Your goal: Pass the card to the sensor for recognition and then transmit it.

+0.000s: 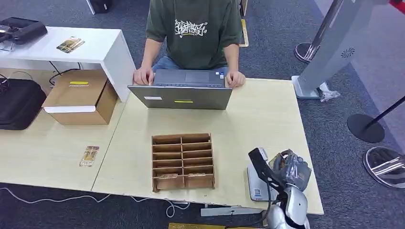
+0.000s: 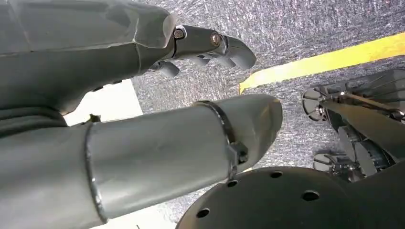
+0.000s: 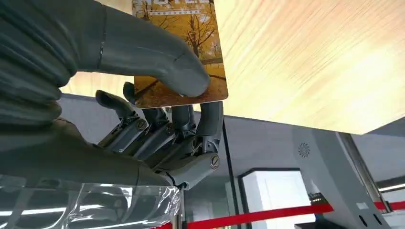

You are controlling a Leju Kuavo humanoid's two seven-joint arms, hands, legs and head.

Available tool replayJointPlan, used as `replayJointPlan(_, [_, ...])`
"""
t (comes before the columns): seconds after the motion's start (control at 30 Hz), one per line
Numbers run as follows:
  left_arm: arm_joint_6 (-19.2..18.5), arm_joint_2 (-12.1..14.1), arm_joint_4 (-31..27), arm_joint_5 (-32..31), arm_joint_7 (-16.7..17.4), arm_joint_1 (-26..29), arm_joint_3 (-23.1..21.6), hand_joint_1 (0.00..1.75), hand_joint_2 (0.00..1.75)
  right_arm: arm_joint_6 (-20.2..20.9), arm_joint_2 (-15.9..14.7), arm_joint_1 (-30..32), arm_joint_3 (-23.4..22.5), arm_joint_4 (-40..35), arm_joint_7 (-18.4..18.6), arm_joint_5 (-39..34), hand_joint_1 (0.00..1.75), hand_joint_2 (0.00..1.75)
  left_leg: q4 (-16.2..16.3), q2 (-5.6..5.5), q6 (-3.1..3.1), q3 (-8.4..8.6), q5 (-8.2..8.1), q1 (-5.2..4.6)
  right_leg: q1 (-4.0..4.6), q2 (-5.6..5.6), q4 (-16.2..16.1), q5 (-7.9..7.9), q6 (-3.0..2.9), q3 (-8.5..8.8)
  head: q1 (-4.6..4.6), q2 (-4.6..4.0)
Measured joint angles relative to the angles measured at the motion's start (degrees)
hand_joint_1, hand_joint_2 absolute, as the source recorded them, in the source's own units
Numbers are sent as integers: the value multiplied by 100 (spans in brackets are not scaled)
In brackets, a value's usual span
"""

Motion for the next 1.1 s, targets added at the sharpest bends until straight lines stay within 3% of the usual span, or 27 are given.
replayJointPlan(0.17, [0,0,0,-2,-46,0,0,0,0,-309,2,5,-4,-2,-188,39,175,175,0,0,0,0,0,0,0,0,0,0,0,0,0,0])
replayJointPlan(0.3, [31,-7,0,-17,-125,3,0,0,0,-1299,53,131,18,-271,-787,107,175,175,0,-1,0,0,0,0,0,-1,0,0,0,0,0,0])
replayJointPlan(0.4, [46,-13,0,-28,-144,-2,0,0,0,-1475,120,277,96,-632,-879,291,175,175,0,-1,0,0,0,0,0,0,0,0,0,0,0,0])
replayJointPlan(0.57, [52,-17,0,-24,-144,-6,0,0,0,-1421,192,504,319,-1127,-835,439,175,175,0,0,0,0,0,0,0,0,0,-1,0,-1,0,0])
replayJointPlan(0.7, [52,-17,0,2,-116,-10,0,0,0,-1154,216,708,494,-1408,-671,490,175,175,0,0,0,0,0,0,0,0,0,-1,0,0,0,0])
replayJointPlan(0.93, [35,-22,0,131,-42,-17,0,0,0,-293,289,1072,828,-1733,-276,575,175,175,0,0,0,0,0,0,0,0,0,-1,0,0,0,0])
replayJointPlan(1.1, [7,-24,0,181,-24,-18,31,0,0,24,289,1198,881,-1707,-100,575,175,175,0,0,0,0,-1,0,0,0,0,-1,0,0,2,0])
